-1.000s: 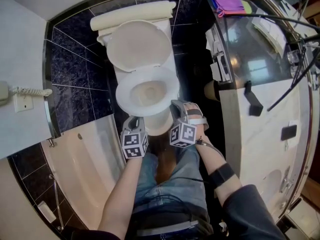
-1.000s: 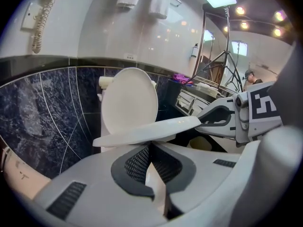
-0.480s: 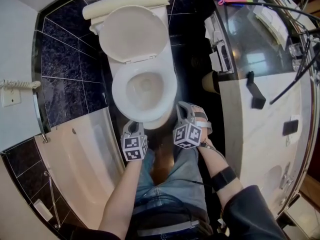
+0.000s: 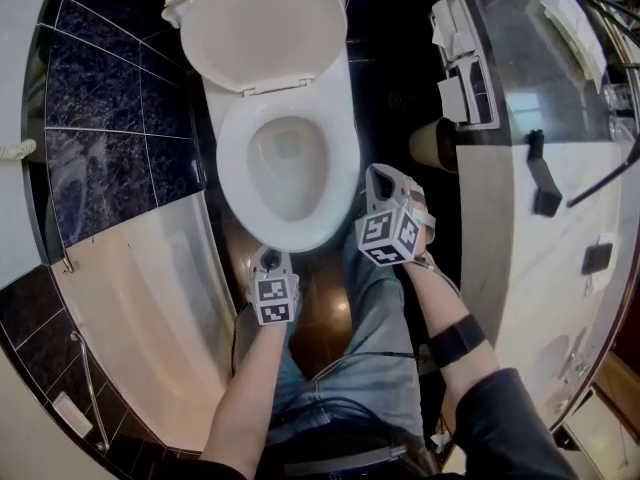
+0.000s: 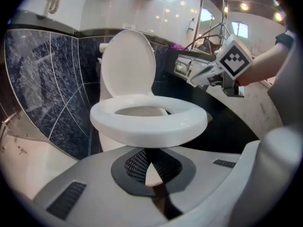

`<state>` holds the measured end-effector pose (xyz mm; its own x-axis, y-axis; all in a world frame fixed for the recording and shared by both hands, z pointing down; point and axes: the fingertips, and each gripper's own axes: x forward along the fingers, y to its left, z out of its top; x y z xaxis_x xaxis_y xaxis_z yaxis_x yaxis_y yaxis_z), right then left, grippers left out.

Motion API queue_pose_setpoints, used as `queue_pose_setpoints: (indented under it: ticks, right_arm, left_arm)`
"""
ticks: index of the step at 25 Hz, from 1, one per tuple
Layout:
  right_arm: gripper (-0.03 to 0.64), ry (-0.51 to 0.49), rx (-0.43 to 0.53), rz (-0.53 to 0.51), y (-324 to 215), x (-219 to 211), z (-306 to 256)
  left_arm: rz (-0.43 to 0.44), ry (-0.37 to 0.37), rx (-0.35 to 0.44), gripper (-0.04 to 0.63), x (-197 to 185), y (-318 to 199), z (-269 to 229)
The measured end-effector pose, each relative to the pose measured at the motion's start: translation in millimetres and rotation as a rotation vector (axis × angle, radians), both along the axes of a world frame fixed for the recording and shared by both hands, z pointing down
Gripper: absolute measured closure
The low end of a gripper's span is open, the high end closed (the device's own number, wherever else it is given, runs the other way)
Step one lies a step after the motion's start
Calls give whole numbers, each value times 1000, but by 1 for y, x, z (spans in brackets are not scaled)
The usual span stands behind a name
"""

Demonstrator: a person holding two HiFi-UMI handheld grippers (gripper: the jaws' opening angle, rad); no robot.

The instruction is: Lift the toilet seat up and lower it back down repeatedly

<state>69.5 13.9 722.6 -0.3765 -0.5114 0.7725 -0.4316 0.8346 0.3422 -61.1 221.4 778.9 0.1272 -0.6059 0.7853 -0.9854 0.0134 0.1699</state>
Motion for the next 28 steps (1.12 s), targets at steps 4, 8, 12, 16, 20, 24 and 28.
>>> queue_pose_setpoints:
  ticks: [4,8,12,16,20,24,28]
  right_arm:
    - [598,0,-22,2,5,-4,30]
    - [598,4,-55,8,19,-6,63]
    - [598,18,-76,10,31,-6,83]
    - [598,28,-91,13,39,-5,92]
    - [598,22,-97,23,40,-7,93]
    - [598,14,-92,30,38,-13,87]
    - [598,8,-85,32,31,-20,73]
  left_arm:
    - [27,-11,-34,595,9,16,41]
    - [57,-10,-66,595,14,25,76]
    - [74,-11,-135,595,18,38,109]
    - [86,-13,-213,595,20,44,125]
    - [80,3,-283,595,23,54,130]
    - [85,3,-295,595,22,65,126]
    - [89,-7,-256,595,20,52,110]
